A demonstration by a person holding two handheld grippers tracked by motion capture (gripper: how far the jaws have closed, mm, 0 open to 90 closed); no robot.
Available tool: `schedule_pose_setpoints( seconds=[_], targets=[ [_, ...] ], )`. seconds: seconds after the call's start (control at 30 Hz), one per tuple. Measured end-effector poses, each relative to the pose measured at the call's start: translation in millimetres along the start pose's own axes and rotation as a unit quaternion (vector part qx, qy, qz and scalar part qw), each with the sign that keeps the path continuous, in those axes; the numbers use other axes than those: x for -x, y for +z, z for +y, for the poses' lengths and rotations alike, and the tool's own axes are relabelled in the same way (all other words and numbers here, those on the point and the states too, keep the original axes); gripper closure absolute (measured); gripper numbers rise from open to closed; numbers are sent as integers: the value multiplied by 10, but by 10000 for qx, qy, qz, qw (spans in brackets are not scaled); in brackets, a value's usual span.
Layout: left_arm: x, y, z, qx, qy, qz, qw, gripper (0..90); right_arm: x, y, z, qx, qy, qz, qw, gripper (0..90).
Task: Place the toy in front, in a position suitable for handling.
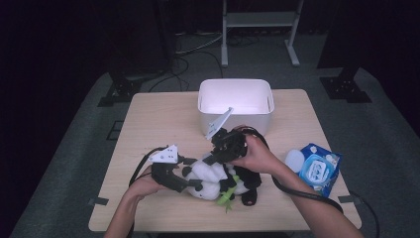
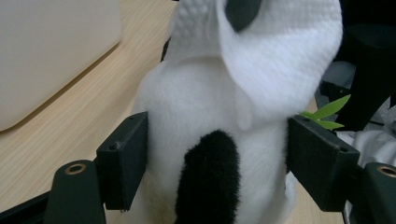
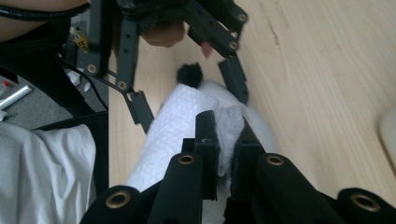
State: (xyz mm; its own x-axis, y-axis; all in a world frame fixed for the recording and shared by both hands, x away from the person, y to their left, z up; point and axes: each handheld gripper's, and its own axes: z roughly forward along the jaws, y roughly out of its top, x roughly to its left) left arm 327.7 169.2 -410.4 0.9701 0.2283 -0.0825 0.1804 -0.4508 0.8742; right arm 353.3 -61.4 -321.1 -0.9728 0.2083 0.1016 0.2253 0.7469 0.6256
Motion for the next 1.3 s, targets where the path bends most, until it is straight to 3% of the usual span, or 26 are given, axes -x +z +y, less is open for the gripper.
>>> schedule_pose_setpoints(
  seconds=[0.2, 0.43, 0.6, 0.77, 1.0, 1.3],
  targets=[
    [-1, 3, 7, -18, -16, 16, 10000, 249, 100, -280, -242, 73, 283, -275, 9992, 835],
    [-9, 7, 9, -13, -45, 16, 10000, 247, 208, -616, -639, 169, 647, -602, 9959, 835],
    [-10, 7, 12, -21, -44, 13, 10000, 247, 256, -758, -887, 186, 961, -748, 9924, 835],
    [-13, 10, 15, -23, -62, 11, 10000, 246, 279, -832, -1063, 197, 1095, -808, 9905, 834],
    [-17, 13, 20, -34, -48, 17, 10000, 243, 235, -797, -1019, 328, 1055, -665, 9916, 828],
    [-11, 10, 19, -46, -37, 17, 10000, 238, 141, -586, -760, 286, 678, -332, 9967, 779]
  ],
)
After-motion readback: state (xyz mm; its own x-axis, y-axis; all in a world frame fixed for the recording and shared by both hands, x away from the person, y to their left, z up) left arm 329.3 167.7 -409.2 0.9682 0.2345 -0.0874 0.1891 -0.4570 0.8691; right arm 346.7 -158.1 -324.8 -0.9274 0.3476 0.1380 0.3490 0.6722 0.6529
